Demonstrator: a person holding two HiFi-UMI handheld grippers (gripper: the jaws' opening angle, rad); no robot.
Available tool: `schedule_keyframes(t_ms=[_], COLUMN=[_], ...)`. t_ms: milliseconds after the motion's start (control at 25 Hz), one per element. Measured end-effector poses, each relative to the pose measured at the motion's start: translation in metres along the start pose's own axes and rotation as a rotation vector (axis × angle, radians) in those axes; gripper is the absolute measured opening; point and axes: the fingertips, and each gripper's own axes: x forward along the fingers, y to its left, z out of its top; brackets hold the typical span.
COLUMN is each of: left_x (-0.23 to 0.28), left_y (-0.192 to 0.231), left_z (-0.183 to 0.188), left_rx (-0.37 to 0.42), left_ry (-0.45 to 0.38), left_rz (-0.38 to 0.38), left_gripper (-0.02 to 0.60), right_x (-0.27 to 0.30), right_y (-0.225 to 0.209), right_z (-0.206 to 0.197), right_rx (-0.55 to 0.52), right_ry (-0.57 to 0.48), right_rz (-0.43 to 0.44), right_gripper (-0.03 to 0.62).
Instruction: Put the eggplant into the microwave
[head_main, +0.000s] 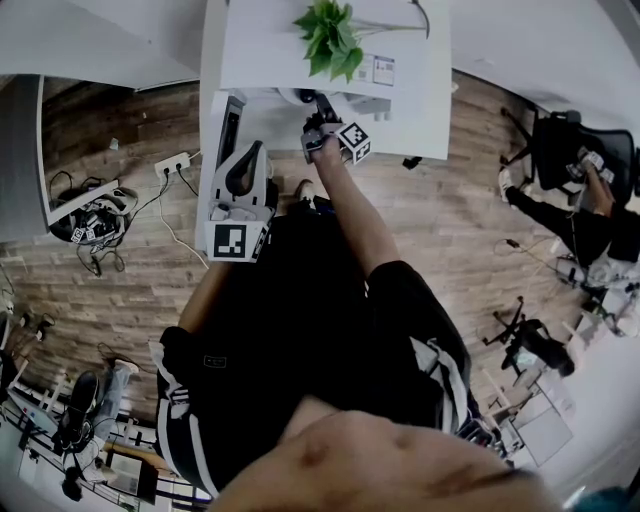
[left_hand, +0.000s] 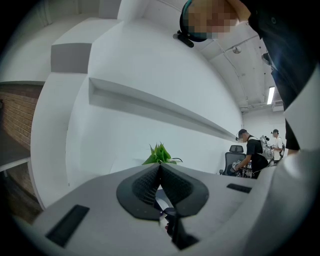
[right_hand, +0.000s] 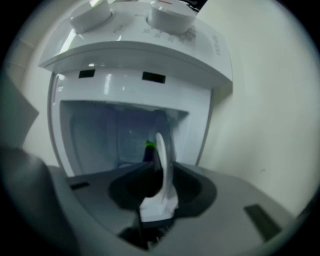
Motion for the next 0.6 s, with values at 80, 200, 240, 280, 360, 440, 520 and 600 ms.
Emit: schedule_keyframes(t_ms=[80, 200, 240, 280, 360, 440, 520, 600], left_x=[0.001, 0.001, 0.001, 0.001, 0.001, 0.002, 0.002, 0.001], left_y=[-0.002, -0.004, -0.004, -0.005, -0.006, -0.007, -0.007, -0.007], left_z=[-0.001, -0.002, -0.002, -0.001, -0.002, 0.0, 0.0, -0.002], left_rx=[0.001, -0.001, 0.003, 0.007, 0.004, -0.005, -0.006, 0.003], left_ry=[-0.001, -0.003, -0.006, -0.007, -0.005, -0.005, -0.002, 0.003], left_rz=[-0.004, -0.006, -0.007, -0.009, -0.012, -0.009, -0.007, -0.008], left_gripper=[0.032, 0.032, 0.032, 0.032, 0.032, 0.032, 0.032, 0.032], right_x=[-0.003, -0.01, -0.013, -0.016, -0.022, -0.028, -0.035, -0.038], right_y=[0.001, 0.004, 0.005, 0.006, 0.01, 0.014, 0.02, 0.024], right_z=[0.0, 0.0, 0.0, 0.001, 0.002, 0.003, 0.004, 0.002], right_rx=[-0.048, -0.165, -0.208, -0.248, -0.328, -0.437, -0.577, -0.718], right_ry=[0.016, 0.036, 0.04, 0.043, 0.047, 0.045, 0.045, 0.054], right_rz=[-0.018, -0.058, -0.065, -0.071, -0.084, -0.102, -0.119, -0.128], right_gripper=[0.126, 0.127, 0.127, 0.127, 0.126, 0.109, 0.066, 0.05])
